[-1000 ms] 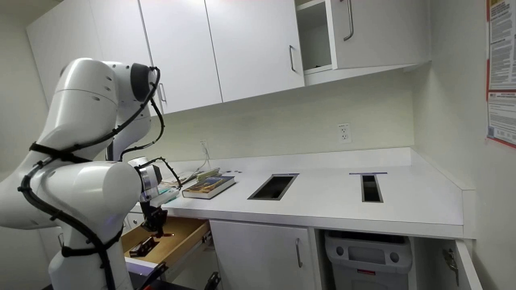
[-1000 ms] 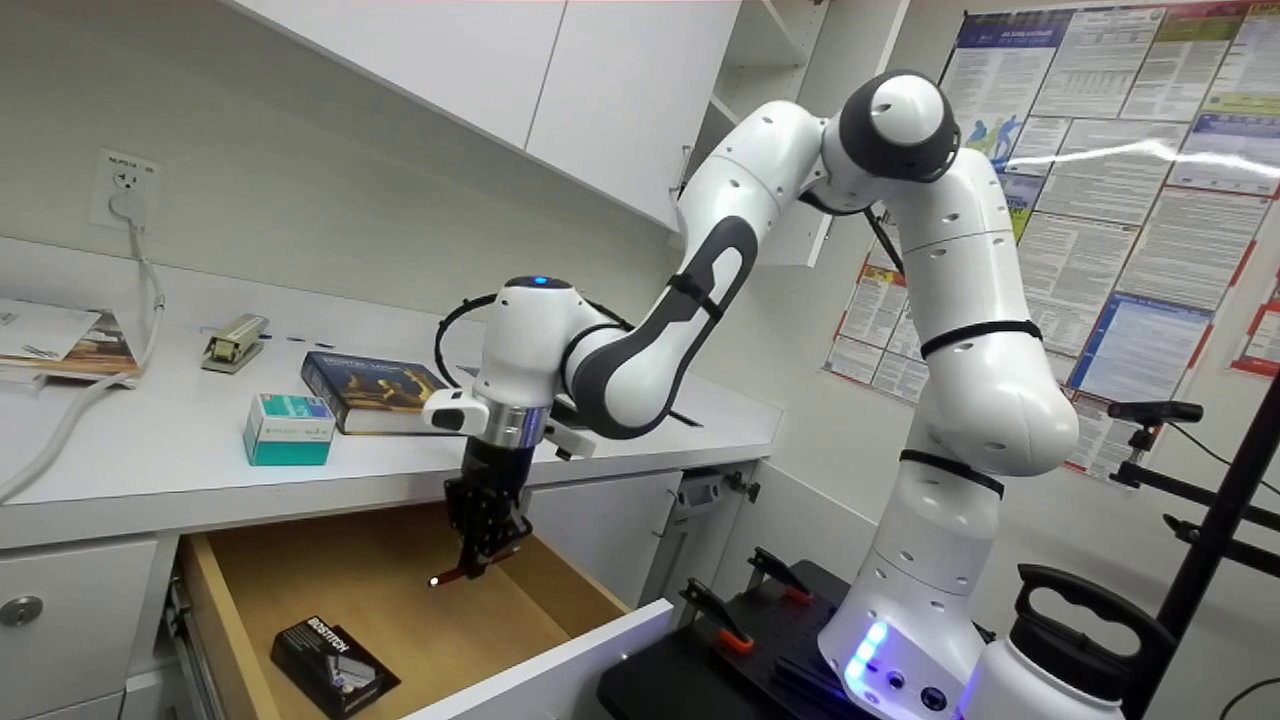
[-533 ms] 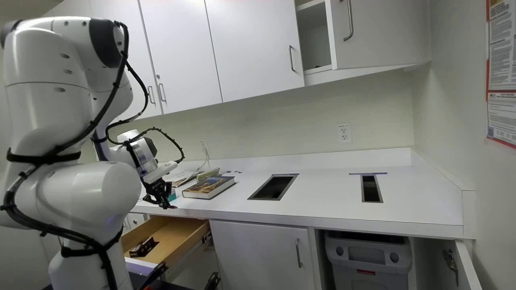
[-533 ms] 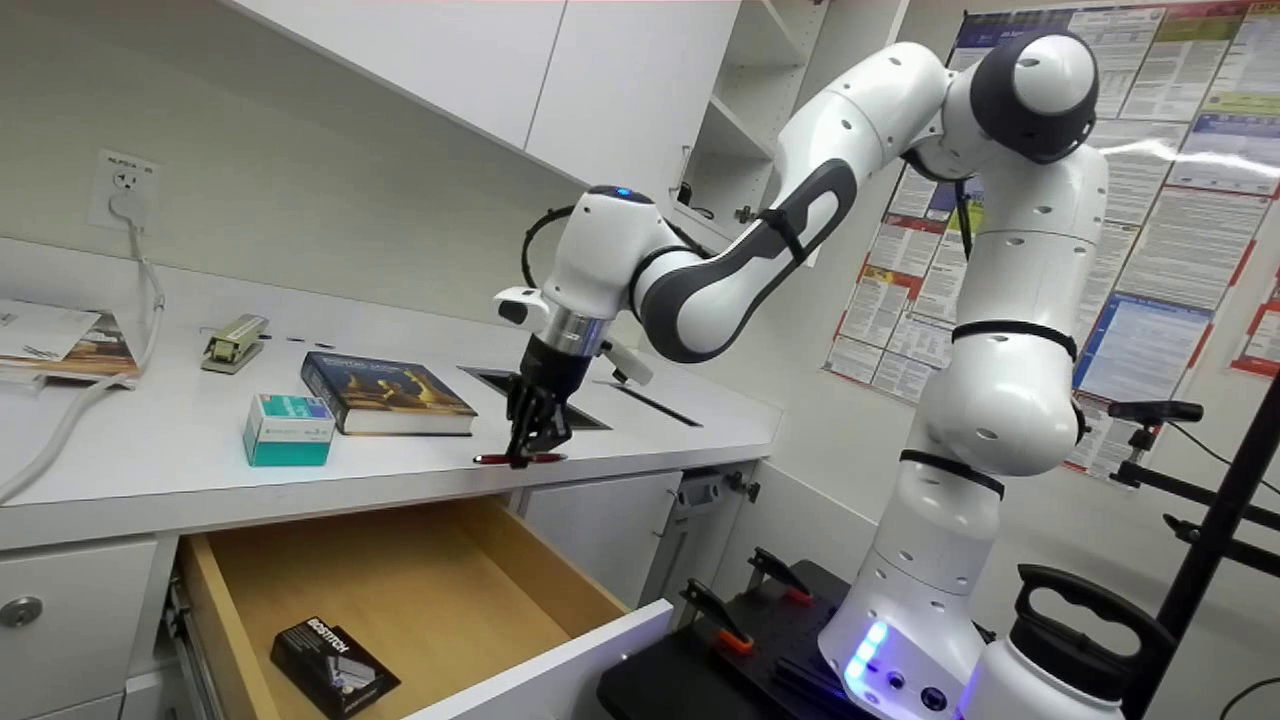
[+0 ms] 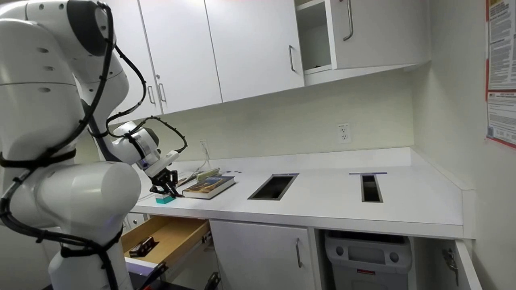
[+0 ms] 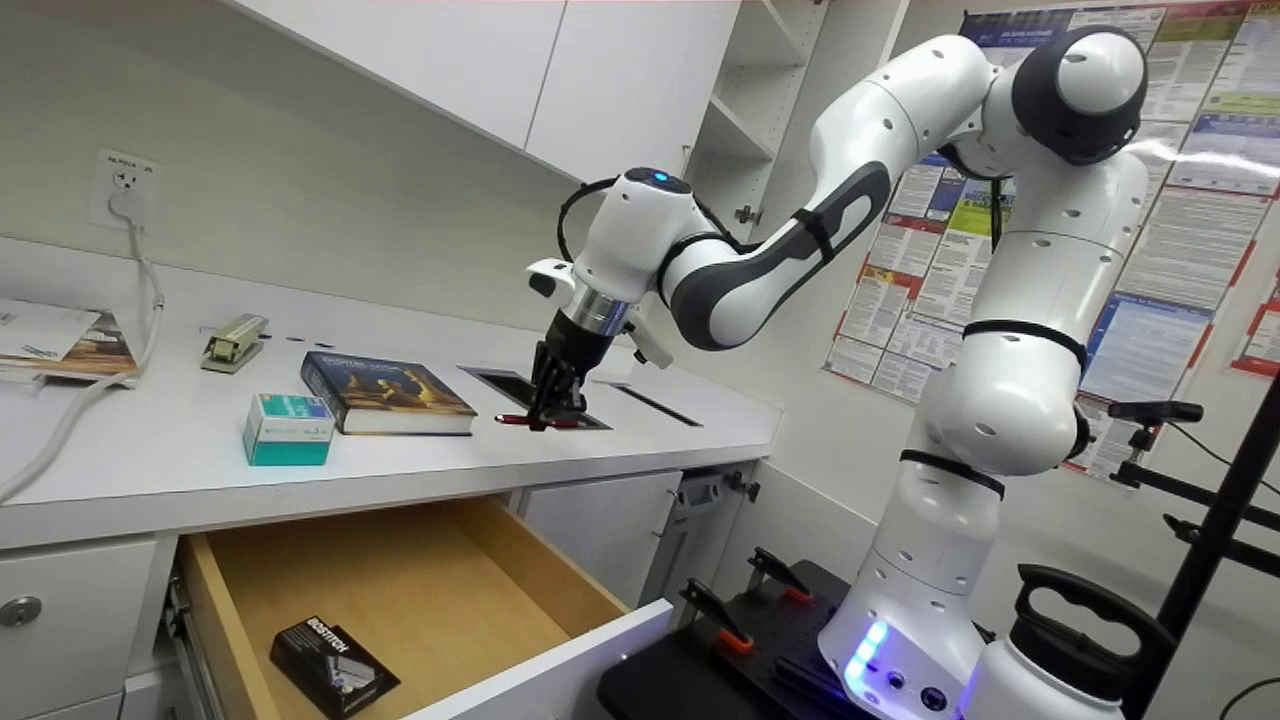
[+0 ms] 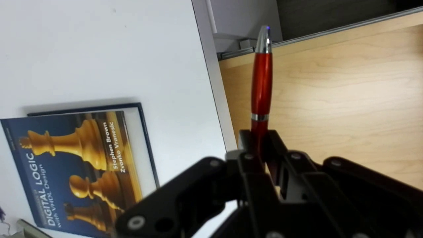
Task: Take the pen and the box out of the drawer and put them on the counter then close the drawer
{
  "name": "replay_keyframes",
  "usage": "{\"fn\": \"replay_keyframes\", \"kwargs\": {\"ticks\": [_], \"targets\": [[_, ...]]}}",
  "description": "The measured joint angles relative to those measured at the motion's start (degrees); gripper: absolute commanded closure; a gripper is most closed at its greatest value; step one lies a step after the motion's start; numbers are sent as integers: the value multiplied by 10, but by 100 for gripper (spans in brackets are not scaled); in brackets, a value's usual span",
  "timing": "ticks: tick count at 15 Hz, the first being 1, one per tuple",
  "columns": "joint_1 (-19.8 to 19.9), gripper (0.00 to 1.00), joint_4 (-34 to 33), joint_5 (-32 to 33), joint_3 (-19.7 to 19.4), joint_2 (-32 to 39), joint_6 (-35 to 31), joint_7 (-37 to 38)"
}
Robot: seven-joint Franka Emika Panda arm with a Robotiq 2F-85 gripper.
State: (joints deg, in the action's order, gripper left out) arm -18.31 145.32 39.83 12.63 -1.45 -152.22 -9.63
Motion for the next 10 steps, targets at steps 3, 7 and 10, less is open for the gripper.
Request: {"fn": "replay_keyframes", "kwargs": {"ticks": [3,7,10], "targets": [[14,97,-22,15,-18,12,0,77],[47,97,-81,20,-64,48,0,136],[65,97,-126,13,-92,89,-1,185]]}}
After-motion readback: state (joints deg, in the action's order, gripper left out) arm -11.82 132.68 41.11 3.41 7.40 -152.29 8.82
